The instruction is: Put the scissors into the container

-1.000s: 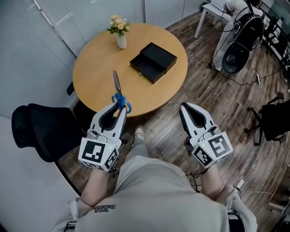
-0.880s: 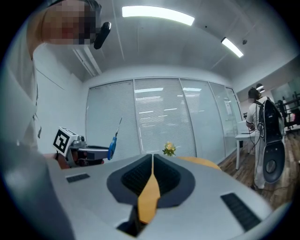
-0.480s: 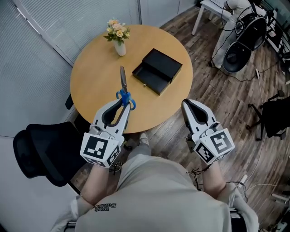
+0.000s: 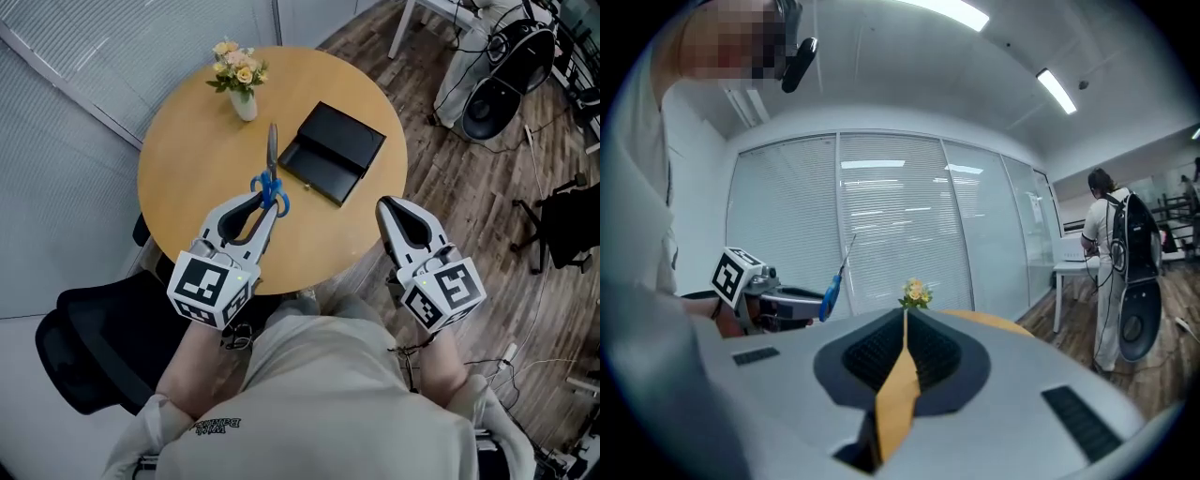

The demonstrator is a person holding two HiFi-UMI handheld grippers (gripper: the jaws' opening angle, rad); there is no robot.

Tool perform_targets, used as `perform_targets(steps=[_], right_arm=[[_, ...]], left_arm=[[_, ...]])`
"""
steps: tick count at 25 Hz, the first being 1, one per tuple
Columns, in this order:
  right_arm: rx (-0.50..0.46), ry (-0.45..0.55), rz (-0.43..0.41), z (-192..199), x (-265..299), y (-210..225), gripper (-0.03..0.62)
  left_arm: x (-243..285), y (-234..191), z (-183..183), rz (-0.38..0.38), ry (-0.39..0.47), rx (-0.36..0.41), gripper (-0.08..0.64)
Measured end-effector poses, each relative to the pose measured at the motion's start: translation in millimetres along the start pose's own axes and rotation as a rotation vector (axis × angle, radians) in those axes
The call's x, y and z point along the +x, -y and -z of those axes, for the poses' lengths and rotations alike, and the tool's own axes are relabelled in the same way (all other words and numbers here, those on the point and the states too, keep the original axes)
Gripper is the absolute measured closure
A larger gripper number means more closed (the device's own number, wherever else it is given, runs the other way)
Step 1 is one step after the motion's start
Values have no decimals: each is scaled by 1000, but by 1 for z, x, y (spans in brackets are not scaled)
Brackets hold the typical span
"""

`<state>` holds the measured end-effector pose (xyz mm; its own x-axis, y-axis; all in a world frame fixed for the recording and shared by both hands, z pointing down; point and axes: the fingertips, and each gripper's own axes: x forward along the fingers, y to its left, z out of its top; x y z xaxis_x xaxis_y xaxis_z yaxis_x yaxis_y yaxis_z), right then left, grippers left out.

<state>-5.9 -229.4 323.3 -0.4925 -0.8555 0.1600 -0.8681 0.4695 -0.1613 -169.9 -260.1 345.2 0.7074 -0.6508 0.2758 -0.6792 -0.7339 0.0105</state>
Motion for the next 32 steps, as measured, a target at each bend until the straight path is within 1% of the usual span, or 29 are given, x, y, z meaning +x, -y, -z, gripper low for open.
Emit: perform_targets(steps=[3,8,10,14,18,20,22,25,32], right_arm=[[17,-16,11,8,12,3,558],[46,-71,55,29,17,24,558],[69,-80,65,34,15,35,558],[103,-96,50,42,20,52,558],[100,-112,25,46,30,65,558],[102,-122,13,49,33,70,558],[106,-135,5,55,37,74,558],[120,-157,-18,64,45,76,558],[184,-205,-57,84,60,72,558]], left_arm=[[14,-6,5,20,-28,41,474],[33,-18,17,29,-62,55,474],[42,-23,19,29,-90,78,474],[64,-29,24,43,-160,171,474],[95,-40,33,51,-203,215,474],[111,-40,41,80,-235,238,474],[126,-37,54,136,-285,251,474],[146,-36,77,201,-368,237,474],[184,-45,128,247,-504,295,474]])
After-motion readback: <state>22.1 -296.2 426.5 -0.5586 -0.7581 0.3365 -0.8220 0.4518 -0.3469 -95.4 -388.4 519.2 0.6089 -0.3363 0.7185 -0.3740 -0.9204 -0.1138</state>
